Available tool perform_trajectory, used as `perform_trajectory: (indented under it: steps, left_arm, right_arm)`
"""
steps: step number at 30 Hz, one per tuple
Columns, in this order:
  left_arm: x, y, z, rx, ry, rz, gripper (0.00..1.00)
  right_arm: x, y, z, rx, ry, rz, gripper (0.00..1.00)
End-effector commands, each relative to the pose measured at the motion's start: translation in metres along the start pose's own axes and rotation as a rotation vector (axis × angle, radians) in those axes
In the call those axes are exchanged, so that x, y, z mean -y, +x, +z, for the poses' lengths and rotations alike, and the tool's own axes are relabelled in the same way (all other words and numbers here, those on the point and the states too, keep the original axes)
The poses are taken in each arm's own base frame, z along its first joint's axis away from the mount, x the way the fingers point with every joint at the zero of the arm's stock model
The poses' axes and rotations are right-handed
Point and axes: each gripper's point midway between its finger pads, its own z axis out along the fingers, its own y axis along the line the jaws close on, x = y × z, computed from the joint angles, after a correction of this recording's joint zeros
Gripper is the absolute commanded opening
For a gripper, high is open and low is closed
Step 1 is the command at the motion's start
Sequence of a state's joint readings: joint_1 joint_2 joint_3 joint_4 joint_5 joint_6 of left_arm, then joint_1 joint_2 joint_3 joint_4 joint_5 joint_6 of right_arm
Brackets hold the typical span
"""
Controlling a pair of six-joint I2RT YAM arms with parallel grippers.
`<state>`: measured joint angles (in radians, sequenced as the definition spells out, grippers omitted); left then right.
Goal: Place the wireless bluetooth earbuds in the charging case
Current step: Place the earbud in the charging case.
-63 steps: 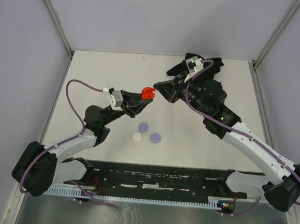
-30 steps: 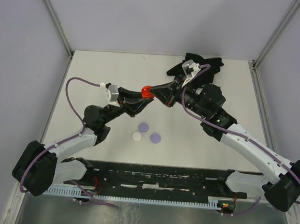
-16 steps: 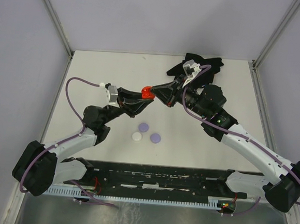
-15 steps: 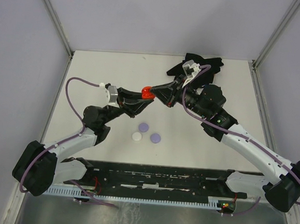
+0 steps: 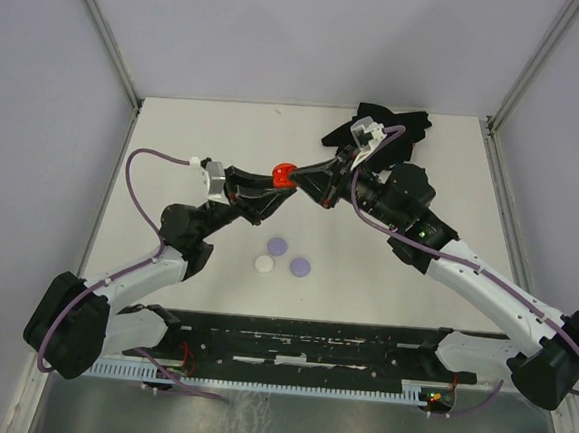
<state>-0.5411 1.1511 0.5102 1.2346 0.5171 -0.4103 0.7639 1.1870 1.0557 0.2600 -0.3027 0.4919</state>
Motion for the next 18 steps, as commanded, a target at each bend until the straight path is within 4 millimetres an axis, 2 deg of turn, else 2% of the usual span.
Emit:
perform_trajectory:
  steps: [1,5,6,10,15,18]
  left_arm:
    - [-0.002,-0.035,0.01,0.113,-0.028,0.006,0.03]
    - [0.0,-0.034,0.008,0.113,-0.015,0.013,0.03]
    - [0.001,-0.033,0.008,0.109,-0.01,0.016,0.03]
    - [-0.001,-0.024,0.004,0.086,-0.018,0.024,0.03]
    - [-0.015,-0.006,-0.002,0.028,-0.077,0.035,0.03]
    - [-0.029,0.011,-0.009,-0.047,-0.14,0.036,0.03]
  right_arm:
    - [-0.006,-0.002,-0.002,0.002,-0.024,-0.008,0.12]
    - [0.002,0.0,-0.002,-0.003,0.019,-0.011,0.24]
    - [0.004,-0.001,-0.003,-0.006,0.032,-0.016,0.31]
    - [0.012,-0.008,-0.006,-0.013,0.091,-0.053,0.49]
    - [0.026,-0.017,-0.013,-0.044,0.173,-0.094,0.62]
    - [0.044,-0.02,-0.019,-0.075,0.244,-0.099,0.66]
